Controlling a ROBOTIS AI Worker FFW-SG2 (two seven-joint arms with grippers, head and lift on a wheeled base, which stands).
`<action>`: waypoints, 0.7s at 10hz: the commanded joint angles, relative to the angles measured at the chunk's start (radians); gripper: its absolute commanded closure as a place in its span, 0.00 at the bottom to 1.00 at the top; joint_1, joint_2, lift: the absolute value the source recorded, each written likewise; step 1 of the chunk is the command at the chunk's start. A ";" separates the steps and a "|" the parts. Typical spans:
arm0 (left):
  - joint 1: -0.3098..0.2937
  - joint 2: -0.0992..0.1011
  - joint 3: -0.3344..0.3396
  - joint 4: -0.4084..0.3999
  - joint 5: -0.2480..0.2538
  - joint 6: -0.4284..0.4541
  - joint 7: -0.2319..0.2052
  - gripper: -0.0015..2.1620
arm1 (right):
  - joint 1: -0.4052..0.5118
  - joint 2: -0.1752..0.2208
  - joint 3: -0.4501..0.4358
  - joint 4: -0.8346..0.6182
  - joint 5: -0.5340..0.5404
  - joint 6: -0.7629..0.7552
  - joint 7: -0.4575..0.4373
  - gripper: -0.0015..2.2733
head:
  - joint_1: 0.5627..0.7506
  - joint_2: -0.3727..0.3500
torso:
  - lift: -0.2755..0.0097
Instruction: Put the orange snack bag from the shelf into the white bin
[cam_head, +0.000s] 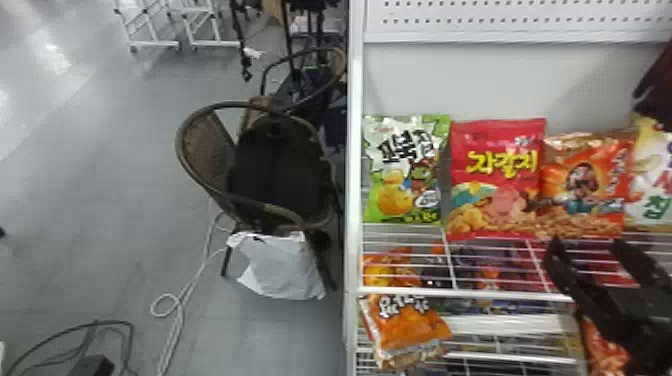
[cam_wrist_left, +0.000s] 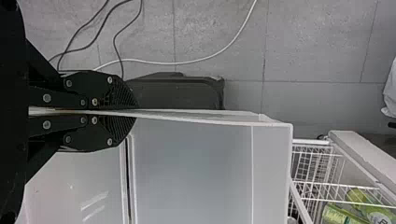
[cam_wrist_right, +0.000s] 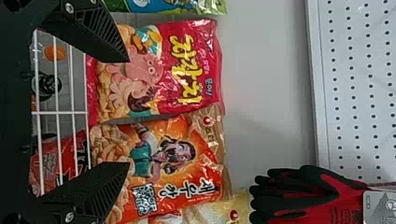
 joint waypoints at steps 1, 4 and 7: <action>0.002 -0.003 0.000 0.000 -0.001 0.004 0.000 0.99 | -0.062 -0.014 -0.013 -0.006 0.002 0.094 -0.004 0.04 | 0.70 0.55 | 0.97; 0.002 -0.012 0.000 -0.002 -0.005 0.004 0.000 0.99 | -0.168 -0.047 -0.022 0.000 0.016 0.226 -0.028 0.04 | 0.70 0.50 | 0.97; 0.004 -0.013 0.000 -0.005 -0.005 0.004 0.001 0.99 | -0.279 -0.070 -0.017 0.040 0.041 0.334 -0.042 0.04 | 0.70 0.46 | 0.97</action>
